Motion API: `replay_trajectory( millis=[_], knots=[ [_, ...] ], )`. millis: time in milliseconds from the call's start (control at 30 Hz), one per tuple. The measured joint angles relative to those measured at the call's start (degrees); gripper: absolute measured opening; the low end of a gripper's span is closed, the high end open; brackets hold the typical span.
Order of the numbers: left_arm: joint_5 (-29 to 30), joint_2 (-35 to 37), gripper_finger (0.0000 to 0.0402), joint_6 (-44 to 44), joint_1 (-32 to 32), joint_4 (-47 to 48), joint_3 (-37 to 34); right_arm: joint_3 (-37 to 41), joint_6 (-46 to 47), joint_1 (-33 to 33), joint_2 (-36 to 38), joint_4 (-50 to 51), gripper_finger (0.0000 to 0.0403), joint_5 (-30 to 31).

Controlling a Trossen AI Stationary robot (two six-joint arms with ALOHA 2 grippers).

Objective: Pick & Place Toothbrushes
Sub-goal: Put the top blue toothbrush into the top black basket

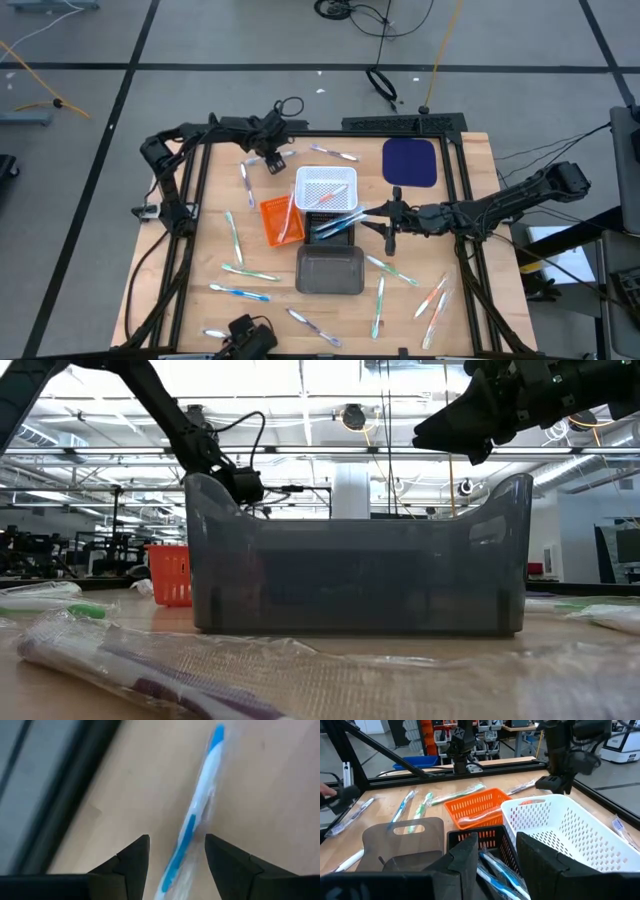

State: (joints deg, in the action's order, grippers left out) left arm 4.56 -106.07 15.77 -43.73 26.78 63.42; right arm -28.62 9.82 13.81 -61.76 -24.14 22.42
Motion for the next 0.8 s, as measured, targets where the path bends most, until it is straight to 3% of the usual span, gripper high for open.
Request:
replay_trajectory(
  millis=[233, 500, 800],
  knots=[
    [-1.46, -2.99, 0.0176, 0.65, -0.08, 0.1, 0.25, 0.0, 0.0, -0.01, 0.0, 0.0, 0.0126, 0.02],
    [-2.61, -1.21, 0.0016, 1.1, 0.01, 0.5, 0.01, 0.0, 0.0, -0.01, 0.0, -0.01, 0.0126, 0.07],
    [1.91, 3.77, 0.0007, -2.87, 0.07, 3.89, -0.22, 0.0, 0.0, -0.01, 0.0, -0.01, 0.0126, 0.1]
  ],
)
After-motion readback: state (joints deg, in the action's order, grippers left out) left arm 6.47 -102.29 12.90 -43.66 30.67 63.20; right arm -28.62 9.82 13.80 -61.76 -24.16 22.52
